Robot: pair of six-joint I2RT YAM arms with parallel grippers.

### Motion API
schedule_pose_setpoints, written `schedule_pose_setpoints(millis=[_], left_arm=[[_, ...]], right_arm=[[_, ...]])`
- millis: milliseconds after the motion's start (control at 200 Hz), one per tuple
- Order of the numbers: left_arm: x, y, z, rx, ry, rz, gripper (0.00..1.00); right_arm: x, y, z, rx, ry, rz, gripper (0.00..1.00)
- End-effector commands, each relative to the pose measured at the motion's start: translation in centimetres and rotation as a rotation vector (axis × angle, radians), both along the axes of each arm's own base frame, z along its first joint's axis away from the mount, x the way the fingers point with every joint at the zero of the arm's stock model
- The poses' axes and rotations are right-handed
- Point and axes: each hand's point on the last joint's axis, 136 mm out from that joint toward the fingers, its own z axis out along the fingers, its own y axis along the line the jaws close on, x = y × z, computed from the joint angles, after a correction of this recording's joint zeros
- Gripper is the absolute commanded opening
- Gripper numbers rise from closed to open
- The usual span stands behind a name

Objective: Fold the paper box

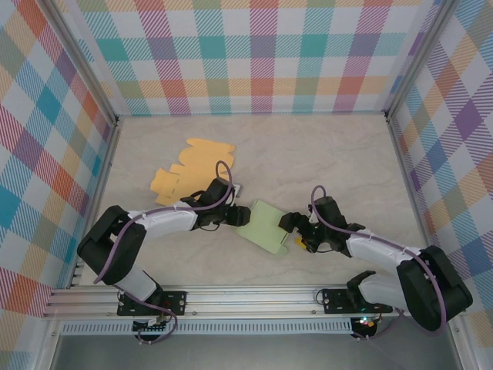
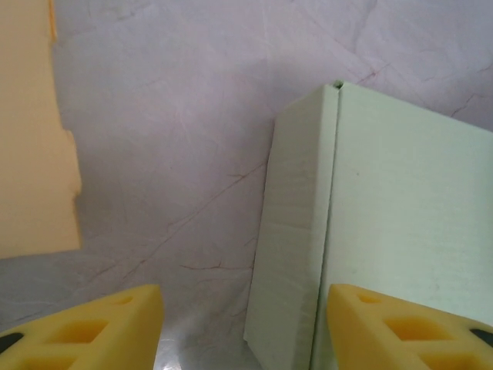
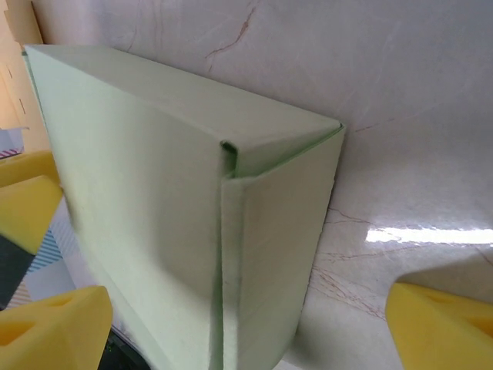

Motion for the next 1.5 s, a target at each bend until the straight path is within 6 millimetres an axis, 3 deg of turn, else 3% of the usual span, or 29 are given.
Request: schedule_pose_setpoints(millis=[0,210,495,850,1065,1250,1500], left_arm=[[-0.7,-0.6,-1.1,-0.030,0.033,-0.017,0.56],[-1.1,0.7,-3.2,-0.039,0.091,0.028,0.45],[-0.7,0.8,-3.2,-0.154,0.156,0.035,0.22],[-0.6,0.9,-3.3,-0.169,0.169,0.037,0.19],[-0.7,0.8,-3.2,-0.178,0.180,0.031,0.12],[-0.3,1.2,-3.0,-0.184,0.190,0.046,0.07],[0.2,1.8,-3.0,-0.175,0.188,0.072,0.05]], right_arm=[[0.0,0.6,-2.9,-0.022,-0.036,0.040,0.92],[0.2,1.0,-2.7,0.008,-0.059,0.044,0.90],[1.5,2.2,-0.9,0.064,-0.155,0.072,0.89],[3.5,4.1,1.6,0.131,-0.280,0.134,0.84],[3.7,4.5,2.4,0.153,-0.307,0.138,0.81],[3.5,3.9,3.5,0.139,-0.335,0.125,0.81],[2.7,0.1,2.7,-0.050,-0.300,0.030,0.85]])
